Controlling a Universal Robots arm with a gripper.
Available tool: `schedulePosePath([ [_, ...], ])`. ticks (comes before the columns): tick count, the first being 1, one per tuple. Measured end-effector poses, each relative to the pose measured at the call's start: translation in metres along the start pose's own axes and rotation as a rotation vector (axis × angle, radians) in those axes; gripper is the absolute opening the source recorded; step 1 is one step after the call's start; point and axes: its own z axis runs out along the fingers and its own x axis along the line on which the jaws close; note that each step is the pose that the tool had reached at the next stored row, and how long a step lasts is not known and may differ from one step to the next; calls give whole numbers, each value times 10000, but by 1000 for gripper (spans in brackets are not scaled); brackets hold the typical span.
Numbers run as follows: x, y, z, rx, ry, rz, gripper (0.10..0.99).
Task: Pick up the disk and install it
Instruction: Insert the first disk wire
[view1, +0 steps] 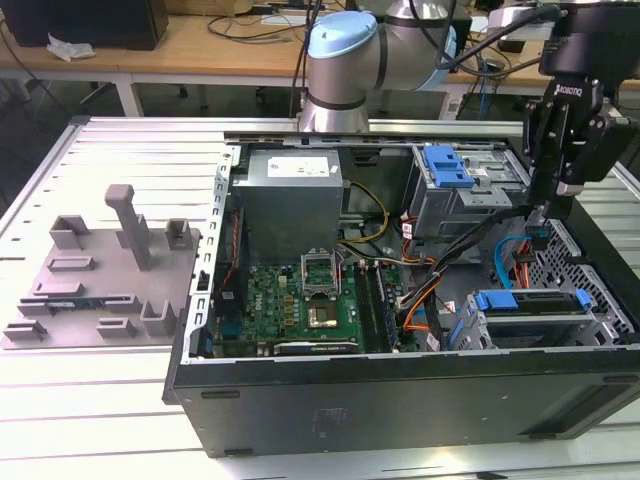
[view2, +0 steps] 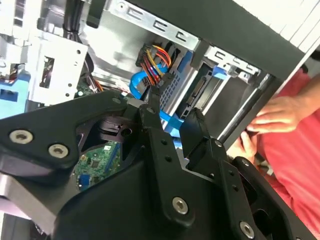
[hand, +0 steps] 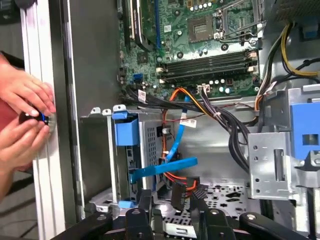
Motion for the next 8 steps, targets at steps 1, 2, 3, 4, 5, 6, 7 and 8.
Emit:
schedulePosePath([
  [1, -2, -1, 5, -30, 55, 127, 439],
  [2, -3, -1, 8, -45, 83, 191, 439],
  [3, -5, -1, 11, -59, 113, 261, 439],
  [4, -8, -2, 14, -76, 160, 339, 439],
  [5, -11, -3, 17, -85, 198, 386, 439],
  [6, -18, -6, 20, -90, 257, 422, 439],
  [7, -29, -9, 21, -86, 327, 431, 439],
  [8, -50, -18, 19, -71, 473, 439, 439],
])
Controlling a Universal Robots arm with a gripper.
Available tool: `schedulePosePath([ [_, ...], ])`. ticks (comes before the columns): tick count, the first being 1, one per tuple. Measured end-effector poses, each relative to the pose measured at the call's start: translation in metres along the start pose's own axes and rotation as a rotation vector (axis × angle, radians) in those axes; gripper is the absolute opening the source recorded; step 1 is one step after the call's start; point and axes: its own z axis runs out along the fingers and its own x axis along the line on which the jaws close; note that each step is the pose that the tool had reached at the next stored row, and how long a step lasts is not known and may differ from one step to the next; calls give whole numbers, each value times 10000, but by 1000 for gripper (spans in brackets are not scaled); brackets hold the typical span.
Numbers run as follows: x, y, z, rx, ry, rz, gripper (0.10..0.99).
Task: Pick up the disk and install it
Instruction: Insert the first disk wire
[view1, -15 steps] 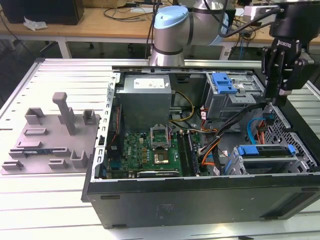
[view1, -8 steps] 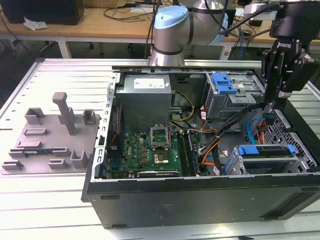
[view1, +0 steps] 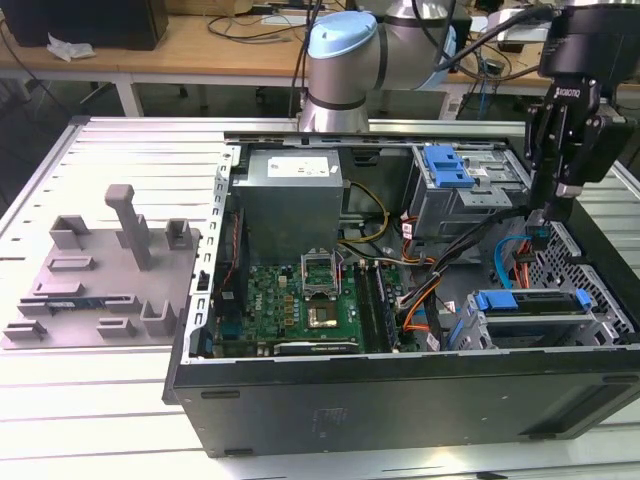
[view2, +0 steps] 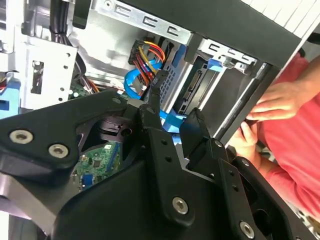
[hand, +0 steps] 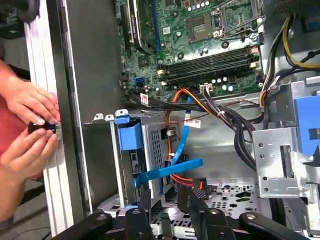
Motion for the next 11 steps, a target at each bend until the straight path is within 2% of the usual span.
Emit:
schedulePosePath([
  [1, -22, -7, -5, 18, 138, 5, 439],
  [2, -37, -10, -7, 28, 218, 9, 439],
  [4, -101, -13, -14, 55, 432, 15, 439],
  [5, -123, -14, -11, 65, 502, 17, 439],
  [6, -148, -13, 17, 70, 547, 20, 439],
  [11, -206, -13, 134, 65, 550, 31, 439],
])
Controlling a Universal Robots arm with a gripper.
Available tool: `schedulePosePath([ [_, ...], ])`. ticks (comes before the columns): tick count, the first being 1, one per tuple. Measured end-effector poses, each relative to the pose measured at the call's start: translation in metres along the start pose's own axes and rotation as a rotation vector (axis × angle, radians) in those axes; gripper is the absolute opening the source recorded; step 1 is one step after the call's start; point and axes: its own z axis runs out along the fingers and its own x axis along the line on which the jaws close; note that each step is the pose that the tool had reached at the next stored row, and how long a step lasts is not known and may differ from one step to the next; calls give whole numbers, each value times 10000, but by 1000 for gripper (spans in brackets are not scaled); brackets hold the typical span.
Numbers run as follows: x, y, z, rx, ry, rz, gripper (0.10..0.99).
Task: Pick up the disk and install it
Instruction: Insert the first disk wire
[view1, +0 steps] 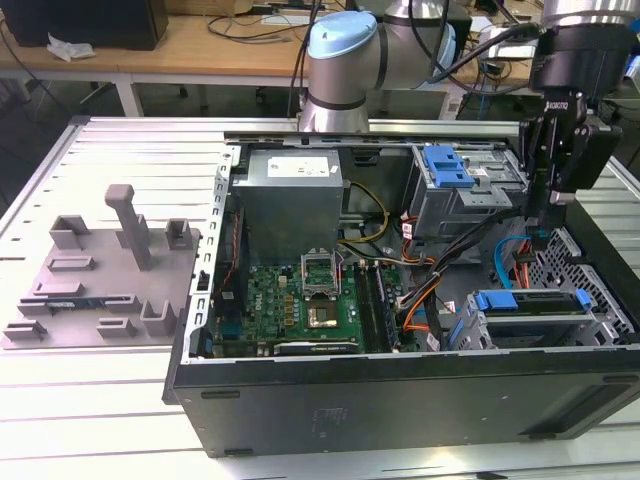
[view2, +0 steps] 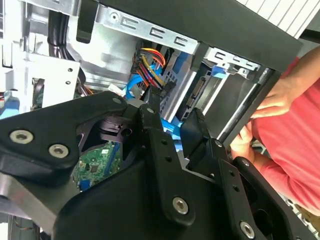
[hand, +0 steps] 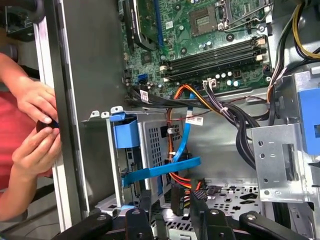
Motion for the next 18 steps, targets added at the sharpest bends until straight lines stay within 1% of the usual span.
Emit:
schedulePosePath([
  [2, -15, 0, 25, 4, 40, 3, 439],
  [3, -23, -1, 36, 11, 88, 4, 439],
  [6, -46, -5, 68, 19, 150, 5, 439],
  [8, -74, -10, 92, 30, 230, 8, 424],
  [9, -93, -13, 94, 41, 314, 9, 349],
  [10, -102, -12, 91, 53, 403, 11, 349],
  [11, -106, -10, 89, 63, 526, 14, 349],
  [14, -108, -11, 88, 58, 533, 8, 349],
  [15, -115, -10, 85, 64, 571, 8, 349],
  [18, -179, -1, 65, 111, 924, 19, 349],
])
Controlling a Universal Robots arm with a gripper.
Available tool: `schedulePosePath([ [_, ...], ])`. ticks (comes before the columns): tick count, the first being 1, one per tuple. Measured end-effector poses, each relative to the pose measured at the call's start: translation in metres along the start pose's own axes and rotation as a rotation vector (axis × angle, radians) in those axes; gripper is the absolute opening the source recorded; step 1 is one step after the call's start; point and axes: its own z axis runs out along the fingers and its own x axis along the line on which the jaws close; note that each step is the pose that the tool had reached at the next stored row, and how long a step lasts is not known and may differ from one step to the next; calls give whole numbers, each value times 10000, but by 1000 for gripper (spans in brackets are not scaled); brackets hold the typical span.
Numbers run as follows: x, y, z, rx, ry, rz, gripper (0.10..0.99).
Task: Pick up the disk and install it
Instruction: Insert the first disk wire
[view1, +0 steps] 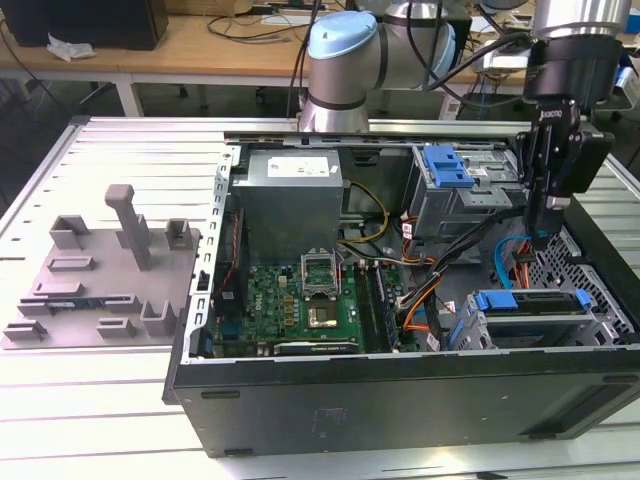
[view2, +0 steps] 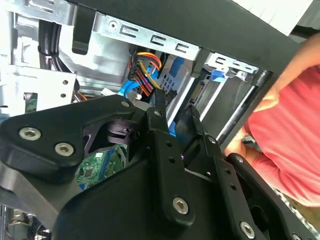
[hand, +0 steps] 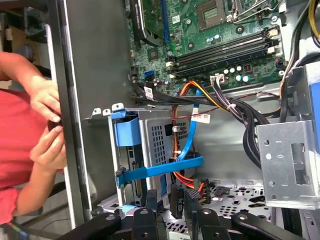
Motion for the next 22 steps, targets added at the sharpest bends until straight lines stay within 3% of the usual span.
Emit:
schedulePosePath([
  [1, -47, 7, 1, 13, 97, 3, 349],
  [6, -93, 11, 30, 26, 162, -1, 333],
  [7, -101, 8, 30, 41, 251, -2, 263],
  [9, -119, 8, 25, 92, 568, -7, 263],
  [12, -161, 13, 13, 120, 723, -13, 263],
  [16, -231, 23, -7, 181, 752, -46, 263],
  [22, -245, 26, 12, 217, 750, -86, 263],
])
